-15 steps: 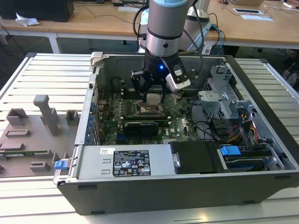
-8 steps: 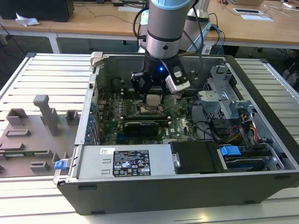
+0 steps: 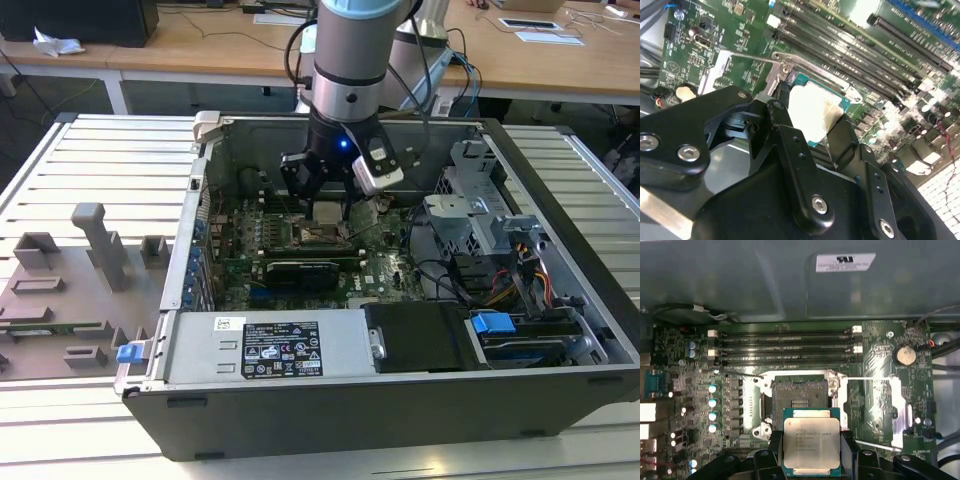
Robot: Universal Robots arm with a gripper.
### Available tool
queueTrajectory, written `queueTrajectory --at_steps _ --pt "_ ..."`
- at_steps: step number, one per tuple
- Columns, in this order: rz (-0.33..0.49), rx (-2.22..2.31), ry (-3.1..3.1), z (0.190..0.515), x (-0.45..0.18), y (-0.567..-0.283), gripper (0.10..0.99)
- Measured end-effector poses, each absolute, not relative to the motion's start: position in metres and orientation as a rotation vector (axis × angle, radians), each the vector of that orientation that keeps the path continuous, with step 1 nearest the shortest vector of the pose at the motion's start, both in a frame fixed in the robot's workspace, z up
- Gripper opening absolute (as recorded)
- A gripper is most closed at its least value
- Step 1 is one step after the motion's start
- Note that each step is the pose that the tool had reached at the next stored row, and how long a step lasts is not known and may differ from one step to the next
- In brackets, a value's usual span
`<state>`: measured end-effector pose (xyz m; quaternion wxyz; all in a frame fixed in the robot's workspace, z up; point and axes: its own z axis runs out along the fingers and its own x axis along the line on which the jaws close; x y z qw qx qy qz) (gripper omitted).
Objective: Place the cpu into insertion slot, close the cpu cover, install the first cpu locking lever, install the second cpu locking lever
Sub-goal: 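Place the cpu into insertion slot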
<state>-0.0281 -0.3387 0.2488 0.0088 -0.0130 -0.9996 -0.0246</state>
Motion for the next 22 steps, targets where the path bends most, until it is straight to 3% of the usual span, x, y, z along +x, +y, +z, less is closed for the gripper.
queueTrajectory --at_steps 22 --pt "-0.072 -0.225 -3.118 0.2466 -0.0281 -0.3290 0.545"
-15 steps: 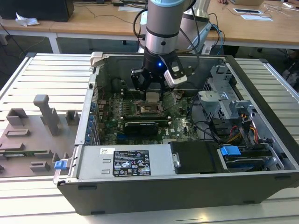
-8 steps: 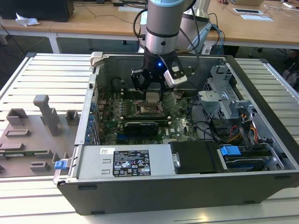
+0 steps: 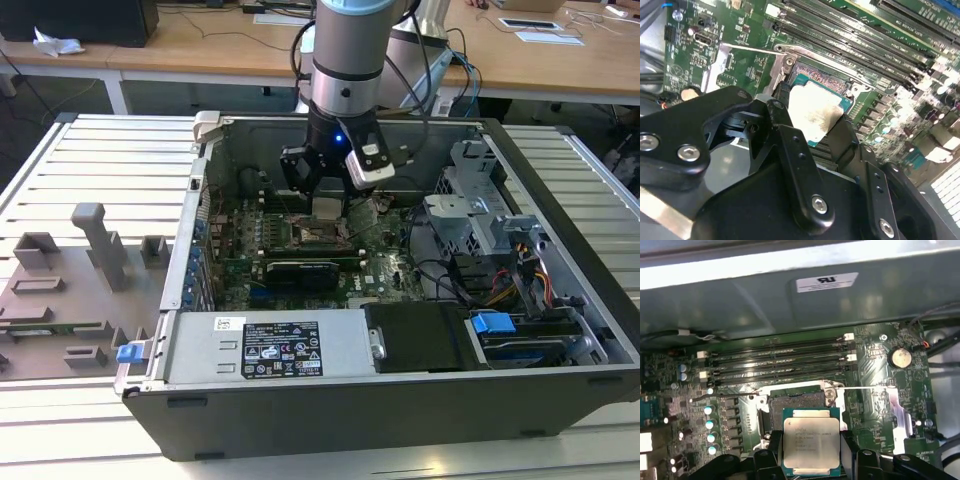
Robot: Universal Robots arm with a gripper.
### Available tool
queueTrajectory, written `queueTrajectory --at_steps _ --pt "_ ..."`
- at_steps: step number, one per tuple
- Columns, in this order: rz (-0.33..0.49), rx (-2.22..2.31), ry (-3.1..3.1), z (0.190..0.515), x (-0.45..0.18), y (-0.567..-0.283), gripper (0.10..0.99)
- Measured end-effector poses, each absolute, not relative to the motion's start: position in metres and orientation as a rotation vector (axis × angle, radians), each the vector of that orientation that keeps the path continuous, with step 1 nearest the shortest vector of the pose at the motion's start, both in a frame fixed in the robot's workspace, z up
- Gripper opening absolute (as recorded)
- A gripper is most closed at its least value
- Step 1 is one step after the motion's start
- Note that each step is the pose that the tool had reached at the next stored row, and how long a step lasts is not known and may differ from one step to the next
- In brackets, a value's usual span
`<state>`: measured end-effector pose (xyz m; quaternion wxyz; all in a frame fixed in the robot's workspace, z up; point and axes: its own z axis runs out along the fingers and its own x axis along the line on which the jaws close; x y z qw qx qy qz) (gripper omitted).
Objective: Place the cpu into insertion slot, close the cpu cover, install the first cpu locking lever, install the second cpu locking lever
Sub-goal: 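Place the cpu into insertion slot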
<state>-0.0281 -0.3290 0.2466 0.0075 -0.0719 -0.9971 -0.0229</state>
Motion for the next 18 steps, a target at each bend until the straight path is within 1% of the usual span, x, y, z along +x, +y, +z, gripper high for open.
queueTrajectory --at_steps 18 --pt "-0.060 -0.663 -3.063 0.2459 -0.0281 -0.3290 0.545"
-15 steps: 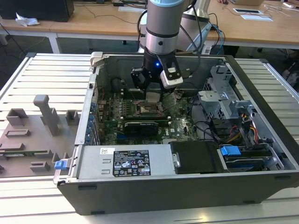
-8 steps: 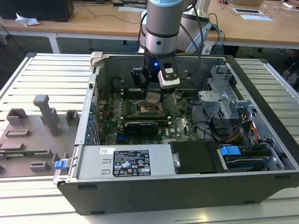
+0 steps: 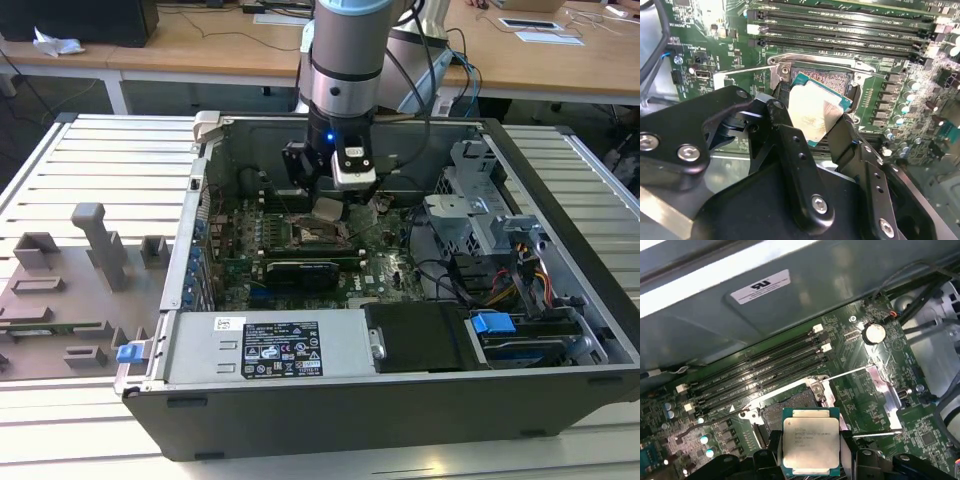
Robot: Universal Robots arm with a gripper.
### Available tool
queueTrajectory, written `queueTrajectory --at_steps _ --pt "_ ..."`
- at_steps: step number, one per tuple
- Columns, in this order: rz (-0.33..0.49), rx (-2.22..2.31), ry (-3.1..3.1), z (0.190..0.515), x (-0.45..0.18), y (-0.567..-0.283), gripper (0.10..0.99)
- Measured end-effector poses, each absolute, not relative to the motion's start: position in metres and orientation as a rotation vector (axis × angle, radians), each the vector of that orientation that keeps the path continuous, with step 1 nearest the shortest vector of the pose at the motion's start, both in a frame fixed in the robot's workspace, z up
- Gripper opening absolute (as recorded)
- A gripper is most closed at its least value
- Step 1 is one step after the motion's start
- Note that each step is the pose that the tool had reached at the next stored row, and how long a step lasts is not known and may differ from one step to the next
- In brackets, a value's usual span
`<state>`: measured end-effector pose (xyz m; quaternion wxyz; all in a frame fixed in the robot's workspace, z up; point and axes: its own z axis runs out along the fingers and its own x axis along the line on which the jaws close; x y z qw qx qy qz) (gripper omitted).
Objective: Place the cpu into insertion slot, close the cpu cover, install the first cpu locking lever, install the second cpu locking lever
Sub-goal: 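Place the cpu into insertion slot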
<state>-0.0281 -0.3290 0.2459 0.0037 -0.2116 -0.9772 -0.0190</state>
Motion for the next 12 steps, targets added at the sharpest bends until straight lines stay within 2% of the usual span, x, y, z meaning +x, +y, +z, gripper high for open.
queueTrajectory --at_steps 12 --pt "-0.049 -0.910 -3.003 0.2454 -0.0281 -0.3290 0.545"
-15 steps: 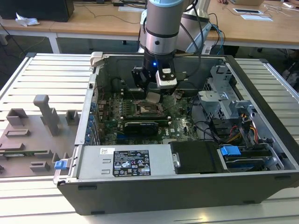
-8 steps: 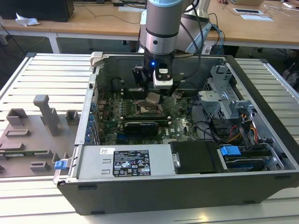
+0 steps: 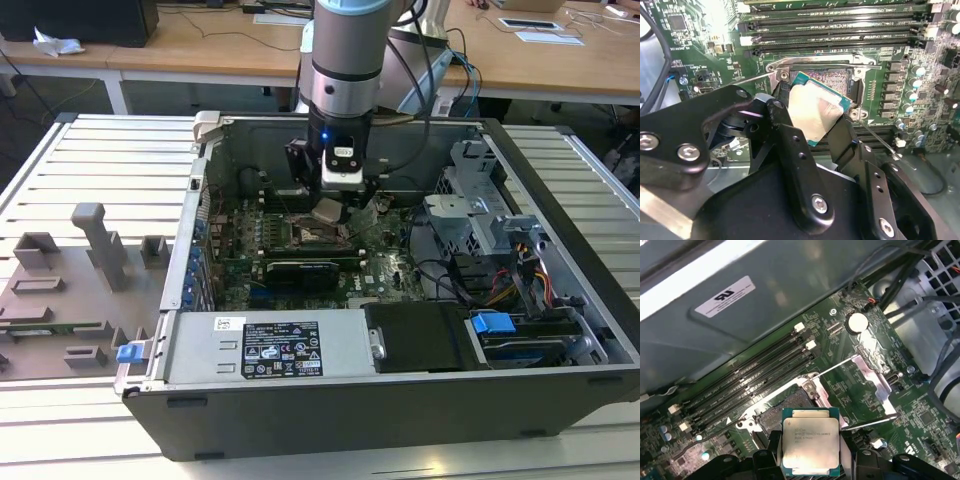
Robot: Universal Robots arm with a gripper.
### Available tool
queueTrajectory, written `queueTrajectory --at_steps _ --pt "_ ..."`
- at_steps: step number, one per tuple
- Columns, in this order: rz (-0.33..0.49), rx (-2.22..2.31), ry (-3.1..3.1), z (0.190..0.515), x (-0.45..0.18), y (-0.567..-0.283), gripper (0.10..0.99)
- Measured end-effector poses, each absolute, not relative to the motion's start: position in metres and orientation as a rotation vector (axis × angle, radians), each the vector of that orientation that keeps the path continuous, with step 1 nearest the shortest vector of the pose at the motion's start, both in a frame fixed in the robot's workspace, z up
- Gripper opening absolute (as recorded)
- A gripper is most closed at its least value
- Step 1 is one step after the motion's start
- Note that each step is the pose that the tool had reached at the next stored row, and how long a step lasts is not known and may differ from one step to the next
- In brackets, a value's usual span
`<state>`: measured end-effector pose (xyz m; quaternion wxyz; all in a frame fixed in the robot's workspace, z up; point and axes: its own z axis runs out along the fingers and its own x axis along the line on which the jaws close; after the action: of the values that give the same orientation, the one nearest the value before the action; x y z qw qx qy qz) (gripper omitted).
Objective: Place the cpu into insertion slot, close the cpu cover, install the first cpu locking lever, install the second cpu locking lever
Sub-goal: 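Place the cpu into insertion slot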
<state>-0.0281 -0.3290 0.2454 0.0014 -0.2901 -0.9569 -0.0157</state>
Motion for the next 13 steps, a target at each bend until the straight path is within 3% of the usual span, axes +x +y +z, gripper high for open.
queueTrajectory --at_steps 13 --pt "-0.036 -1.169 -2.919 0.2450 -0.0281 -0.3290 0.545"
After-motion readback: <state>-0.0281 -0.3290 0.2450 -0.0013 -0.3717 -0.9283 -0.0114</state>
